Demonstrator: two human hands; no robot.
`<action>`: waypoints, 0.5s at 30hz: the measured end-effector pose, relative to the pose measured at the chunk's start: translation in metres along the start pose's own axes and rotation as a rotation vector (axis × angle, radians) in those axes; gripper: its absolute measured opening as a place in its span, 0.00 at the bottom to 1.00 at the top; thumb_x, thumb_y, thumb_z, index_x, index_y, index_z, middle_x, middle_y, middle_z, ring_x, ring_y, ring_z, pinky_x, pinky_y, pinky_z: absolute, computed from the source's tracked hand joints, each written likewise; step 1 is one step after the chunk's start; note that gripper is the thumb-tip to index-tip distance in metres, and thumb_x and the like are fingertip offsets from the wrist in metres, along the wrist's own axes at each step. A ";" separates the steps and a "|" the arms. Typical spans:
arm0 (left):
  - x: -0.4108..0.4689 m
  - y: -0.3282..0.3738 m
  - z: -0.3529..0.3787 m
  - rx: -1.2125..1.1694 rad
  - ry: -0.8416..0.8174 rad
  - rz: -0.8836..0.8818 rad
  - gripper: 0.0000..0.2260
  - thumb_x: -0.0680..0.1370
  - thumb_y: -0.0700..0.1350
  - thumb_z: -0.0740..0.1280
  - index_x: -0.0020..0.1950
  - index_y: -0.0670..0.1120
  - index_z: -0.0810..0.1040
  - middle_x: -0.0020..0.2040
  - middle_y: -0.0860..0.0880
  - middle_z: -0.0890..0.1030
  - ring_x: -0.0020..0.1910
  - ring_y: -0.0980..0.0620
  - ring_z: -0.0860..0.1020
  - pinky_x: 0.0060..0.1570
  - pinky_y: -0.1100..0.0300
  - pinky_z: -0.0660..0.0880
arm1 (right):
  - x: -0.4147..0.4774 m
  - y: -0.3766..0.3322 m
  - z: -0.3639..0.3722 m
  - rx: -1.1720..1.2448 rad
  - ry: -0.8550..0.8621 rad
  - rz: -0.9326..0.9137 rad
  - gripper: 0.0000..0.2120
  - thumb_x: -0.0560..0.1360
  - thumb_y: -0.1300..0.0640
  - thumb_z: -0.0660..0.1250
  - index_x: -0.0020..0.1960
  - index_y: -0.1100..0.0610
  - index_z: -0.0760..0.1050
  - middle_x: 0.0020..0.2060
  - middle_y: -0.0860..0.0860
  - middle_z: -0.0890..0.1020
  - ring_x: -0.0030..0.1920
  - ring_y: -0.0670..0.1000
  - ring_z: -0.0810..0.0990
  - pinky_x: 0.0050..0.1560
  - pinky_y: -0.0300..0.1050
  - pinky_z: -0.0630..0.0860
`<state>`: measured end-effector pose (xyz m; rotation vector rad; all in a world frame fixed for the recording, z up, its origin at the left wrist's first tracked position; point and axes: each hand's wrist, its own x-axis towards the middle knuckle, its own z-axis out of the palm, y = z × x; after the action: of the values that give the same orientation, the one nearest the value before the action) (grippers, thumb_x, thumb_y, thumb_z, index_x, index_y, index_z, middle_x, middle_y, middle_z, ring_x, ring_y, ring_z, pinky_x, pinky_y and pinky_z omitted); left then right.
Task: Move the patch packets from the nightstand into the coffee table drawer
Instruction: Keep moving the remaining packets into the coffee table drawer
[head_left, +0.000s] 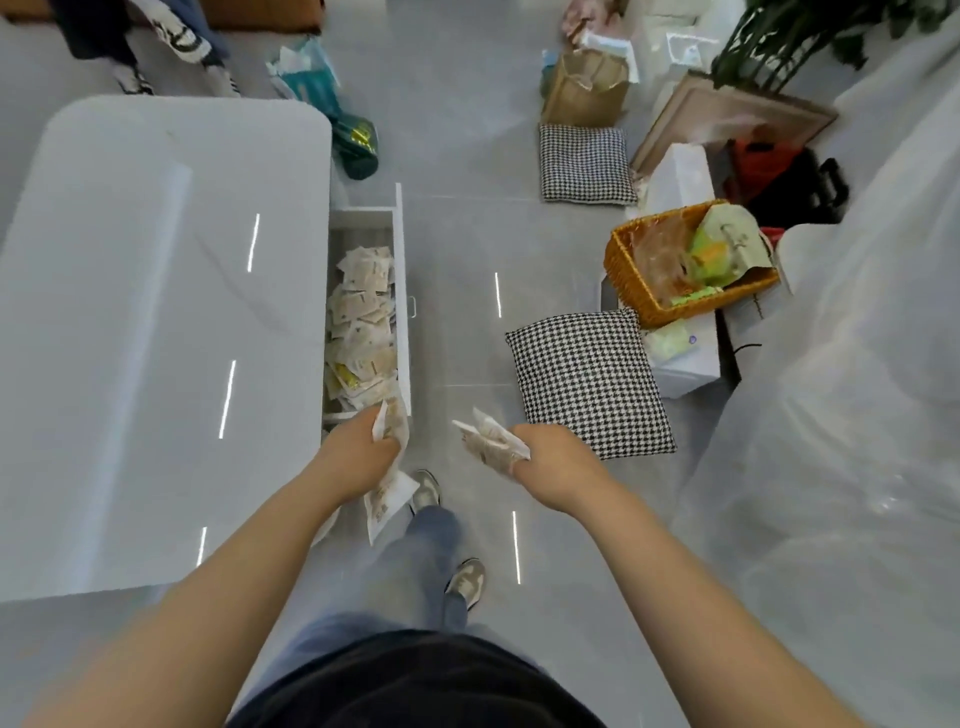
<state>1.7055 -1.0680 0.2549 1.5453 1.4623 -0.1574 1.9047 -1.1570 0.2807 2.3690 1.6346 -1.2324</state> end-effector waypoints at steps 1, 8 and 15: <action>0.006 0.000 -0.003 -0.016 0.009 -0.021 0.19 0.80 0.46 0.58 0.70 0.47 0.67 0.64 0.44 0.75 0.61 0.43 0.73 0.60 0.53 0.70 | 0.011 -0.002 -0.005 -0.014 -0.013 -0.009 0.05 0.77 0.59 0.59 0.49 0.58 0.74 0.46 0.55 0.79 0.47 0.57 0.77 0.40 0.44 0.69; 0.054 0.002 -0.039 -0.105 0.056 -0.113 0.20 0.80 0.49 0.58 0.71 0.47 0.65 0.65 0.45 0.74 0.62 0.44 0.73 0.60 0.54 0.70 | 0.090 -0.029 -0.043 -0.053 -0.074 -0.090 0.05 0.77 0.59 0.59 0.46 0.57 0.73 0.41 0.52 0.77 0.45 0.56 0.77 0.40 0.45 0.70; 0.096 0.012 -0.079 -0.189 0.103 -0.145 0.19 0.80 0.45 0.57 0.71 0.46 0.66 0.65 0.44 0.74 0.59 0.45 0.73 0.55 0.58 0.68 | 0.154 -0.071 -0.074 -0.161 -0.146 -0.172 0.06 0.78 0.56 0.60 0.50 0.55 0.74 0.48 0.54 0.79 0.46 0.54 0.75 0.41 0.42 0.67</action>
<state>1.7020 -0.9441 0.2395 1.3117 1.6225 -0.0236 1.9145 -0.9726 0.2674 2.0323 1.8443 -1.2135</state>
